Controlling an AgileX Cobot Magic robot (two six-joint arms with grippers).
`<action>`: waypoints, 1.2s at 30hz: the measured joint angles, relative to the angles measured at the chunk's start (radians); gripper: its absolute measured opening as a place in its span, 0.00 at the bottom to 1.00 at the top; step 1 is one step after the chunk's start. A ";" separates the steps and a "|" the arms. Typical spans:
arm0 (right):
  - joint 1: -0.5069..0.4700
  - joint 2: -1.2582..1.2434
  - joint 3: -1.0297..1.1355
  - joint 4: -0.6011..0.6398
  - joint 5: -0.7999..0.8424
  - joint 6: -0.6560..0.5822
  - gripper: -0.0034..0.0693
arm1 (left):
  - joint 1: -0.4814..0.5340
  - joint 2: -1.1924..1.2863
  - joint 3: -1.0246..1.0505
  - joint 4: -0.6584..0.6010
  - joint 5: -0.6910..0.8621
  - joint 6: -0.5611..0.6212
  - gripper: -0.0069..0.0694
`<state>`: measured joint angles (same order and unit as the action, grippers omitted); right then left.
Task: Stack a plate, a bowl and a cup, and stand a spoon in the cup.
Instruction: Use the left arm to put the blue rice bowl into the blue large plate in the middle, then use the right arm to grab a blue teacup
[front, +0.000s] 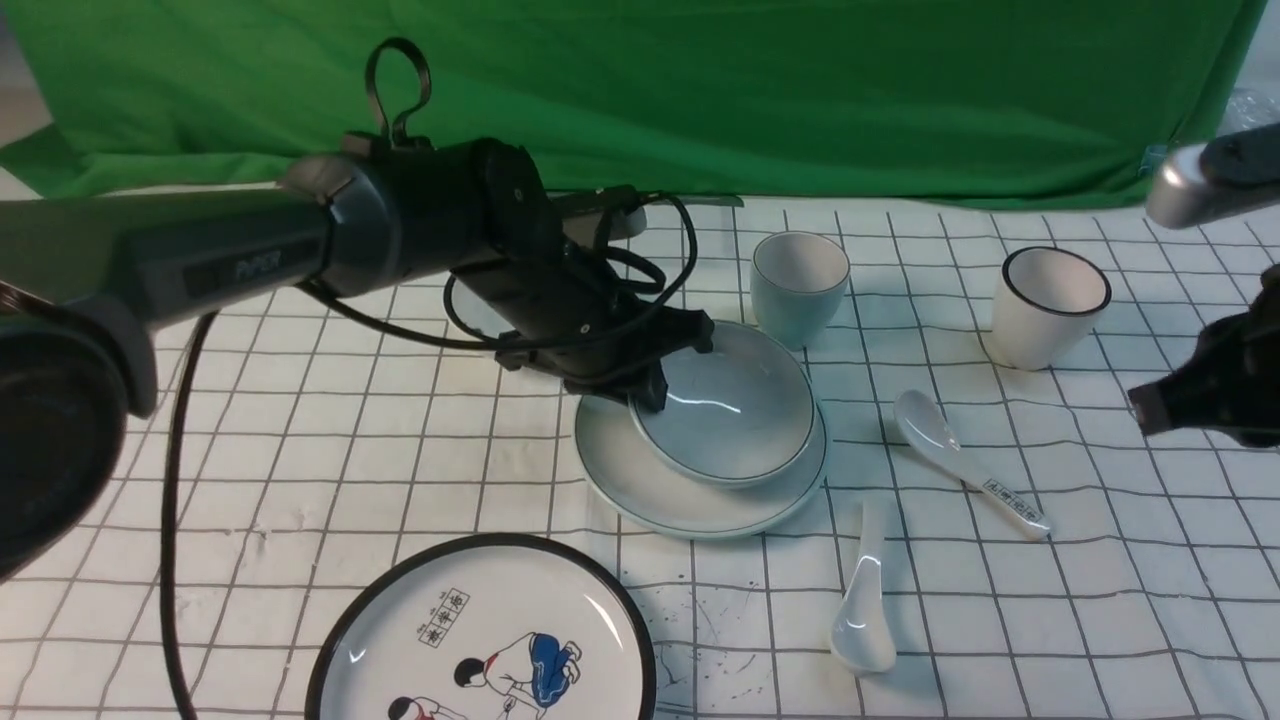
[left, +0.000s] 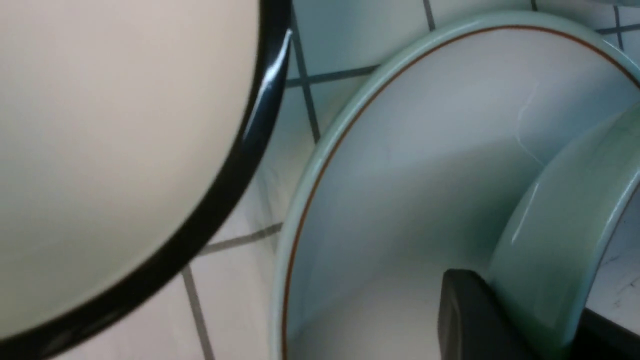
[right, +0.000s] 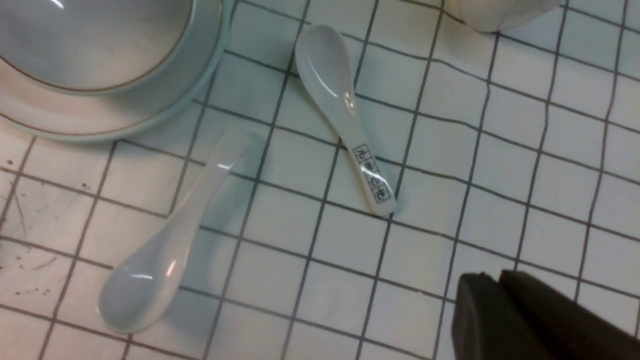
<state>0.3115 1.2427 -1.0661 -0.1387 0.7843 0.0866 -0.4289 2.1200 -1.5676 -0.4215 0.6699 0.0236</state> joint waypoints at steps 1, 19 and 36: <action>0.000 0.050 -0.065 0.007 0.022 0.000 0.17 | 0.000 0.000 0.000 0.017 0.000 0.000 0.29; 0.000 0.809 -0.909 0.182 0.093 -0.108 0.66 | 0.001 -0.346 -0.013 0.212 0.296 0.000 0.16; -0.022 1.140 -1.144 0.215 0.125 -0.143 0.18 | 0.001 -0.861 0.373 0.227 0.207 -0.046 0.08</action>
<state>0.2900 2.3832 -2.2103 0.0765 0.9095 -0.0565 -0.4278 1.2587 -1.1942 -0.1945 0.8769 -0.0224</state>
